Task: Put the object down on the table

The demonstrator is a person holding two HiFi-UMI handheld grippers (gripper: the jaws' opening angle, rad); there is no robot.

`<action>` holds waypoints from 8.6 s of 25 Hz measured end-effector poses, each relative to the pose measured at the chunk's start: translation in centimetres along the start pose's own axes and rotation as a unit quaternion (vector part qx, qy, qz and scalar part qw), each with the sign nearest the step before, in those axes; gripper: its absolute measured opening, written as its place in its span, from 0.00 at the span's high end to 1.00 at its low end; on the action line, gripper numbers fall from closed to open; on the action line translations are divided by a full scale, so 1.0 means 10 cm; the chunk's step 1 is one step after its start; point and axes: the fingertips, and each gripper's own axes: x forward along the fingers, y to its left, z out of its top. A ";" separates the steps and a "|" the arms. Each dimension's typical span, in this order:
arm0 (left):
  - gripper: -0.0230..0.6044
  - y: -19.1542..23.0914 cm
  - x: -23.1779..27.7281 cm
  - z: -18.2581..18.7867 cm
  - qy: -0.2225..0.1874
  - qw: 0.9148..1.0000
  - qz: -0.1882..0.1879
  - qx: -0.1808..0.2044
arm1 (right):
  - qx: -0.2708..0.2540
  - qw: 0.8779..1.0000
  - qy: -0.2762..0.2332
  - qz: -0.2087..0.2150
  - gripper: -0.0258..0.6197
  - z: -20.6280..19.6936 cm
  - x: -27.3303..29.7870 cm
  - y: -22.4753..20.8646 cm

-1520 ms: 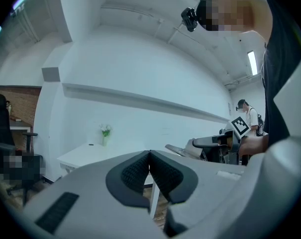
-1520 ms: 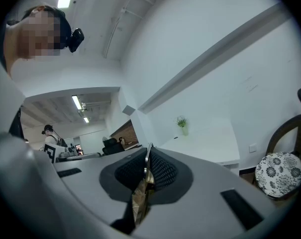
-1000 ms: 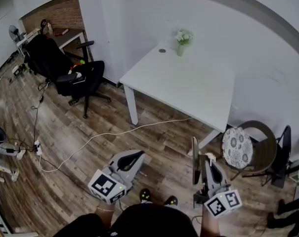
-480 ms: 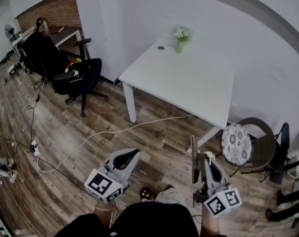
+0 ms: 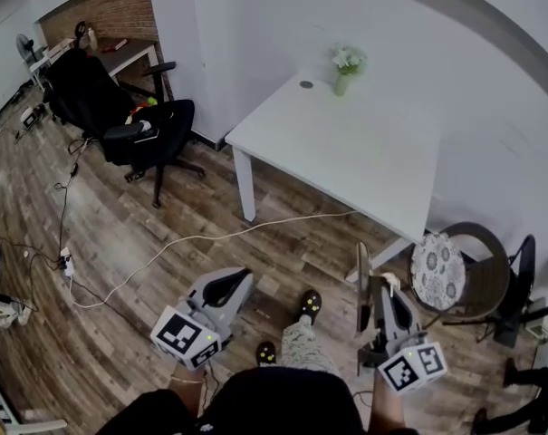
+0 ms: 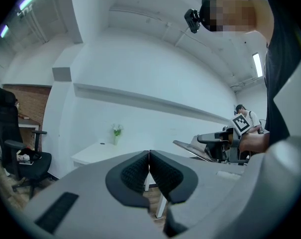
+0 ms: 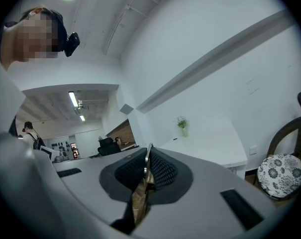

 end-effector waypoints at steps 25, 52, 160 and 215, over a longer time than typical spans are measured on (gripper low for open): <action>0.97 0.66 1.75 0.21 0.020 1.000 0.006 0.018 | 0.025 1.000 0.005 0.016 0.94 0.40 1.46 -1.29; 0.97 0.96 2.85 0.33 0.012 0.999 0.046 0.023 | 0.026 0.998 0.002 0.064 0.94 0.78 2.39 -2.17; 0.97 4.20 5.57 0.22 0.077 0.992 -0.097 -0.010 | 0.105 0.983 0.123 -0.092 0.94 -0.25 5.98 -3.14; 0.97 4.26 5.65 0.10 0.100 0.991 -0.083 -0.012 | 0.105 0.962 0.224 -0.117 0.84 -0.94 5.91 -3.53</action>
